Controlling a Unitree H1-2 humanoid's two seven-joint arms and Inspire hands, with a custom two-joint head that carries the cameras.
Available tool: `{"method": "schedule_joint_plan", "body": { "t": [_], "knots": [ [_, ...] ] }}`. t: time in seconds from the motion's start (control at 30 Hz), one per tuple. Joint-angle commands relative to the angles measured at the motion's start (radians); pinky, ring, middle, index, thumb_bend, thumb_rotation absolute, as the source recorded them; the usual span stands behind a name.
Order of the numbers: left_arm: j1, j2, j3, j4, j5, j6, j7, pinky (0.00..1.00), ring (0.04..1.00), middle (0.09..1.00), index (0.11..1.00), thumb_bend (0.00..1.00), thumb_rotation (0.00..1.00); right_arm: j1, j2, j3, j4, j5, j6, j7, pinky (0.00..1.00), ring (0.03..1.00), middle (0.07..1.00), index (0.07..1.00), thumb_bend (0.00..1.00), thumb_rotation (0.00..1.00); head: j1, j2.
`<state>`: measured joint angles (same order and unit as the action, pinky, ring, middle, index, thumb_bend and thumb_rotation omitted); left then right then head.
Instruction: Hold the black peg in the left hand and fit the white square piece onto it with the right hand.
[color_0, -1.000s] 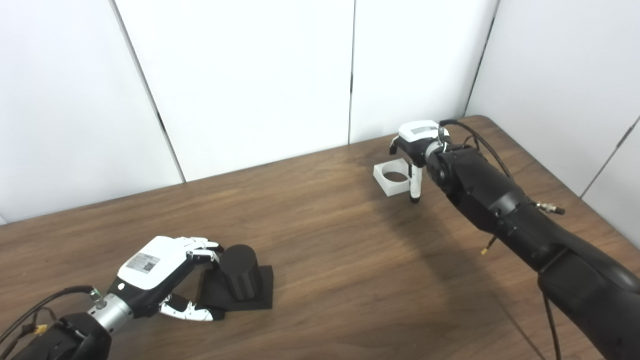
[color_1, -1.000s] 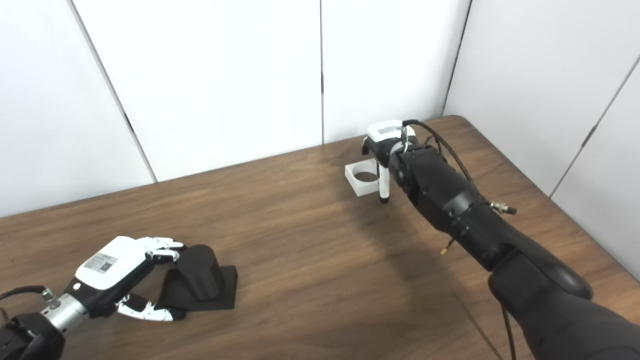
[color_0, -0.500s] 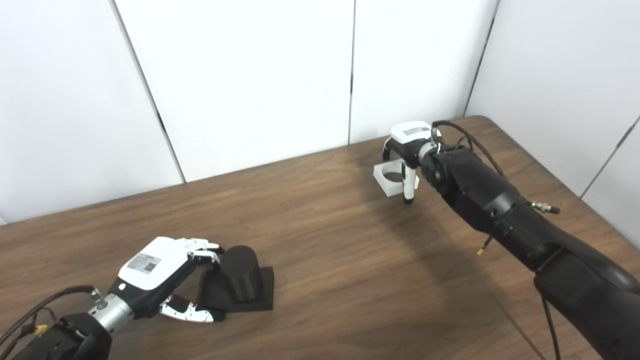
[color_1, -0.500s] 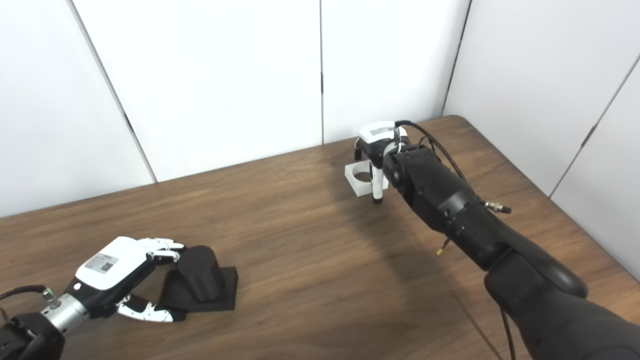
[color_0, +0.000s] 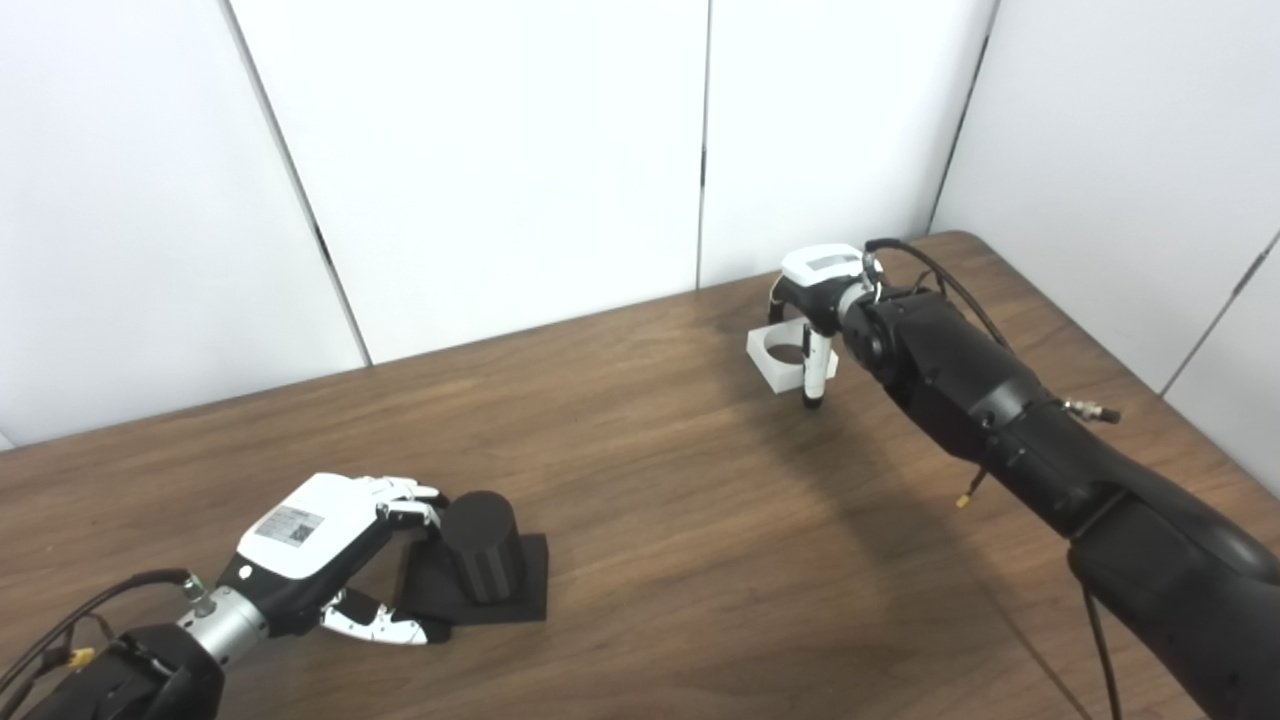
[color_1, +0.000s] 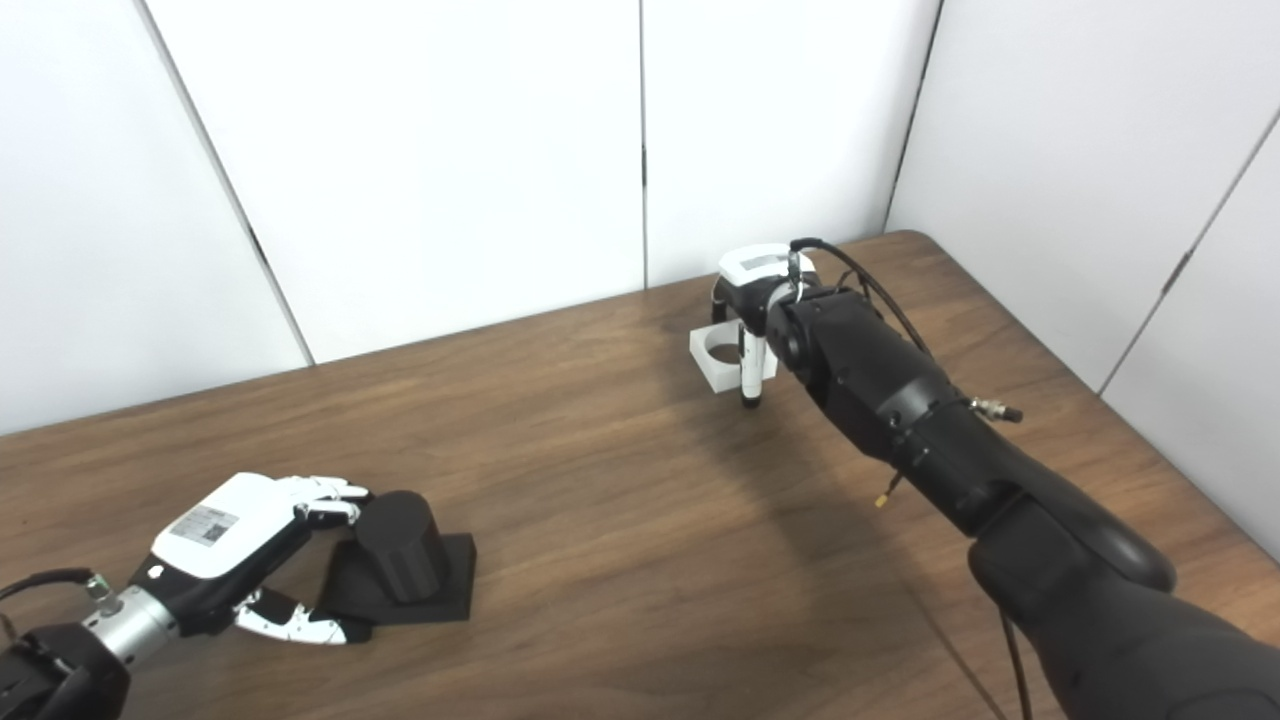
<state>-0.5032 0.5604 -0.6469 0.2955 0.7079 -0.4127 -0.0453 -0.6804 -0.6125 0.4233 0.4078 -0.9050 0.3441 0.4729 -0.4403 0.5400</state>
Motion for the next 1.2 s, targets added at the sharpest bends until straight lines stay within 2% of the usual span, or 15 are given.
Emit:
{"method": "schedule_joint_plan", "body": {
  "t": [0.0, 0.03, 0.07, 0.17, 0.43, 0.73, 0.83, 1.0, 1.17],
  "knots": [
    [0.055, 0.028, -0.043, 0.013, 0.07, -0.01, -0.114, 0.79, 0.84, 0.82, 0.488, 0.52, 0.07, -0.017, 0.032, 0.008, -0.006, 0.024, -0.002, 0.016, 0.75, 0.841, 0.815, 0.587, 0.77, 0.24, -0.001, 0.001],
    [0.056, 0.028, -0.042, 0.011, 0.068, -0.01, -0.115, 0.79, 0.838, 0.82, 0.488, 0.52, 0.07, -0.017, 0.031, 0.004, -0.006, 0.027, 0.002, 0.02, 0.75, 0.836, 0.795, 0.539, 0.65, 0.19, 0.0, 0.002],
    [0.056, 0.028, -0.042, 0.009, 0.069, -0.009, -0.116, 0.78, 0.837, 0.819, 0.488, 0.52, 0.07, -0.018, 0.03, 0.003, -0.006, 0.028, 0.003, 0.026, 0.76, 0.829, 0.776, 0.51, 0.57, 0.17, 0.0, 0.002],
    [0.057, 0.029, -0.041, 0.005, 0.071, -0.005, -0.122, 0.79, 0.84, 0.822, 0.488, 0.52, 0.07, -0.022, 0.023, 0.007, -0.008, 0.027, 0.006, 0.047, 0.75, 0.807, 0.747, 0.485, 0.53, 0.14, 0.002, 0.003],
    [0.059, 0.03, -0.038, 0.011, 0.071, -0.013, -0.112, 0.78, 0.835, 0.818, 0.488, 0.52, 0.07, -0.002, 0.01, -0.014, -0.026, 0.05, -0.03, 0.005, 0.75, 0.822, 0.747, 0.48, 0.52, 0.13, 0.002, 0.009],
    [0.059, 0.032, -0.036, -0.001, 0.071, -0.007, -0.121, 0.78, 0.836, 0.817, 0.488, 0.52, 0.07, 0.021, 0.008, -0.075, -0.052, 0.122, -0.1, -0.071, 0.73, 0.81, 0.751, 0.479, 0.52, 0.13, 0.009, 0.015],
    [0.059, 0.032, -0.032, -0.005, 0.069, -0.01, -0.119, 0.78, 0.836, 0.815, 0.488, 0.52, 0.06, 0.028, 0.002, -0.082, -0.101, 0.131, -0.111, -0.071, 0.72, 0.809, 0.755, 0.478, 0.52, 0.13, 0.015, 0.02],
    [0.062, 0.027, -0.023, -0.01, 0.058, -0.014, -0.117, 0.76, 0.829, 0.811, 0.489, 0.52, 0.06, 0.052, -0.016, -0.089, -0.231, 0.14, -0.121, -0.051, 0.83, 0.833, 0.753, 0.48, 0.52, 0.13, 0.039, 0.03],
    [0.057, 0.023, -0.021, -0.006, 0.063, -0.025, -0.109, 0.76, 0.824, 0.811, 0.489, 0.52, 0.06, 0.061, -0.02, -0.099, -0.337, 0.136, -0.118, -0.026, 0.89, 0.844, 0.76, 0.48, 0.52, 0.13, 0.059, 0.047]
  ]
}}
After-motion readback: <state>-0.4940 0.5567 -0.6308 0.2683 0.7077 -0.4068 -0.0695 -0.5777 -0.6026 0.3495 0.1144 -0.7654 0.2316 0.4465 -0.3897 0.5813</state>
